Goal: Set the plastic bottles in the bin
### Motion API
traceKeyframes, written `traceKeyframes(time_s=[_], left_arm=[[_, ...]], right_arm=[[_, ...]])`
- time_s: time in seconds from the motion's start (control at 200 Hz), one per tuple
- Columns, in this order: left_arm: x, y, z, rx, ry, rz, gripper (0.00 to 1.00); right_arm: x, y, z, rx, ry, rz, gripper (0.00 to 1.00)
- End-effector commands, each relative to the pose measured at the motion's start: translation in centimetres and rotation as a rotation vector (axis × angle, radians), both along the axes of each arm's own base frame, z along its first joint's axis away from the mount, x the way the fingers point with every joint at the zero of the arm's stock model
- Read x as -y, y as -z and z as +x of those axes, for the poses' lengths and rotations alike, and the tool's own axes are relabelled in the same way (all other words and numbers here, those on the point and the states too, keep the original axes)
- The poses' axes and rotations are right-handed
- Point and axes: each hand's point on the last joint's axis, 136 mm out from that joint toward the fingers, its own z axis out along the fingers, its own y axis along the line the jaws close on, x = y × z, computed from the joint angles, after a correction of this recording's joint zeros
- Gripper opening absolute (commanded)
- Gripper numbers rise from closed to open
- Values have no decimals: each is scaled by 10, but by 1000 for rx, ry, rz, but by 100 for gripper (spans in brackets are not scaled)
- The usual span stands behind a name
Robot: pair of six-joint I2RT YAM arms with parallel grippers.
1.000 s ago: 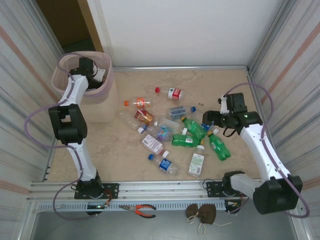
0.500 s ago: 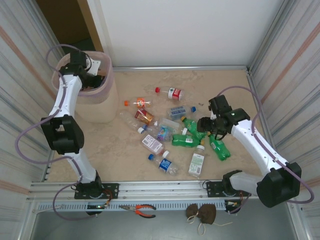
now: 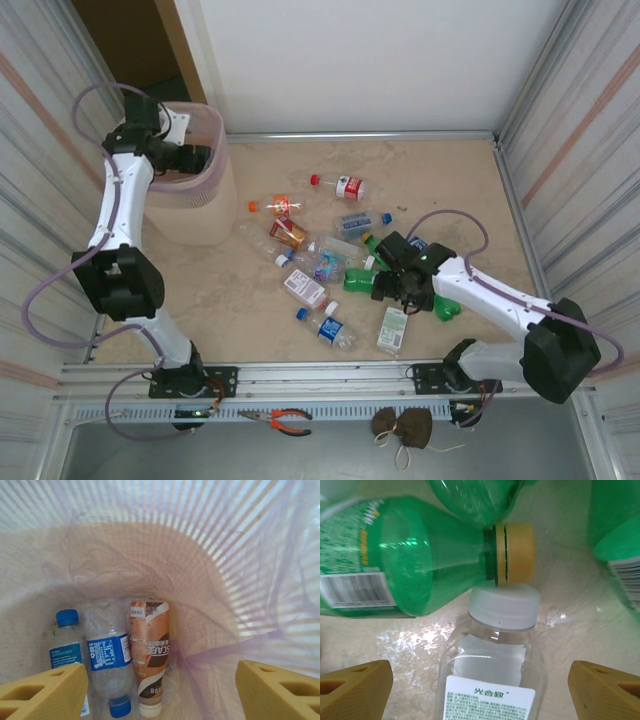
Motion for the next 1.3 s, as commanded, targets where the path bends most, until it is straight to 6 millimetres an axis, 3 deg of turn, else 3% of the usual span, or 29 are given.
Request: traceKeyframes(time_s=[0.0, 0.316, 0.551, 0.716, 1.087, 1.293], left_arm=[[-3, 0, -7, -27, -14, -42, 73], [-6, -1, -8, -22, -30, -37, 66], [-3, -30, -11, 68, -31, -61, 66], [2, -48, -12, 133, -22, -87, 67], [3, -47, -15, 131, -18, -90, 68], [5, -51, -16, 142, -14, -103, 68]], right_arm=[[-6, 14, -1, -11, 77, 11, 89], [-8, 38, -8, -55, 80, 4, 78], [-5, 31, -7, -33, 85, 6, 66], [-2, 34, -10, -49, 77, -11, 71], [-2, 40, -13, -77, 71, -32, 73], [0, 39, -15, -80, 69, -43, 62]])
